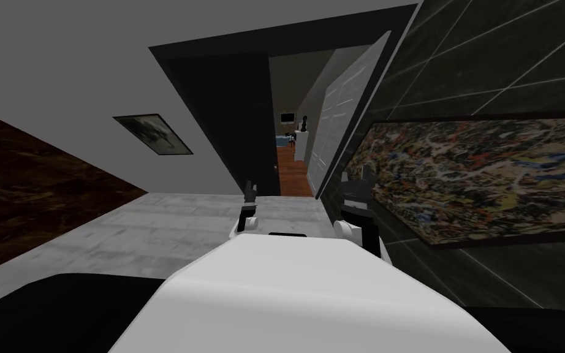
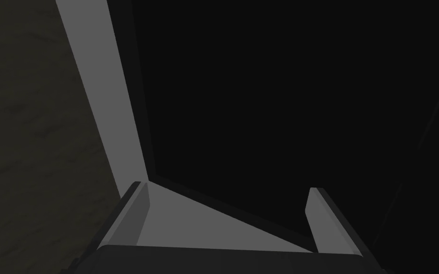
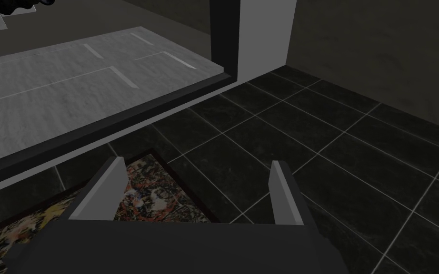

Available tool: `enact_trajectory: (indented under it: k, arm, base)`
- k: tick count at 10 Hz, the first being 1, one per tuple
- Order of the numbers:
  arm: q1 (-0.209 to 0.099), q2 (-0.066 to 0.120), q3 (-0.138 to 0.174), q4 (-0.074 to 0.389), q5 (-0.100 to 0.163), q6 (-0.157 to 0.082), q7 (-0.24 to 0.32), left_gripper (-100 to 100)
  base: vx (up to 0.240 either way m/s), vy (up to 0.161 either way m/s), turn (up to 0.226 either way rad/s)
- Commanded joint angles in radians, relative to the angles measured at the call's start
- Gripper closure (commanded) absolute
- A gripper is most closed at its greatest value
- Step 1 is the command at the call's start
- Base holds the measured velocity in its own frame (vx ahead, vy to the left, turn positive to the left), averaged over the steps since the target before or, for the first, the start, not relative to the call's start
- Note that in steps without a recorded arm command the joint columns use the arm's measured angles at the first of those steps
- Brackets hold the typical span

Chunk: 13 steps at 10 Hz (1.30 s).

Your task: Push the door open

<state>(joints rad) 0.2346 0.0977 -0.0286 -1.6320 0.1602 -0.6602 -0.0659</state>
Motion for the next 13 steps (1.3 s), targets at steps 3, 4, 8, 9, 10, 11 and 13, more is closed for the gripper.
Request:
enact_trajectory:
  k: [3, 4, 8, 9, 10, 11, 13]
  arm:
    - [-0.036, 0.001, -0.009, 0.095, 0.009, -0.013, -0.008, -100]
    - [-0.046, 0.001, -0.011, 0.121, 0.012, -0.017, -0.009, -100]
    - [-0.087, 0.002, -0.019, 0.225, 0.023, -0.03, -0.015, -100]
    - [-0.097, 0.002, -0.021, 0.251, 0.026, -0.034, -0.017, -100]
    - [-0.107, 0.002, -0.023, 0.277, 0.029, -0.037, -0.018, -100]
    - [-0.117, 0.002, -0.025, 0.302, 0.032, -0.041, -0.02, -100]
    - [-0.137, 0.001, -0.029, 0.353, 0.037, -0.047, -0.023, -100]
  base:
    - [0.101, 0.006, -0.016]
    - [0.1, -0.006, -0.013]
    - [0.1, 0.007, -0.014]
    - [0.104, 0.006, -0.012]
    - [0.092, 0.004, -0.014]
    - [0.094, -0.004, -0.013]
    - [0.102, 0.005, -0.013]
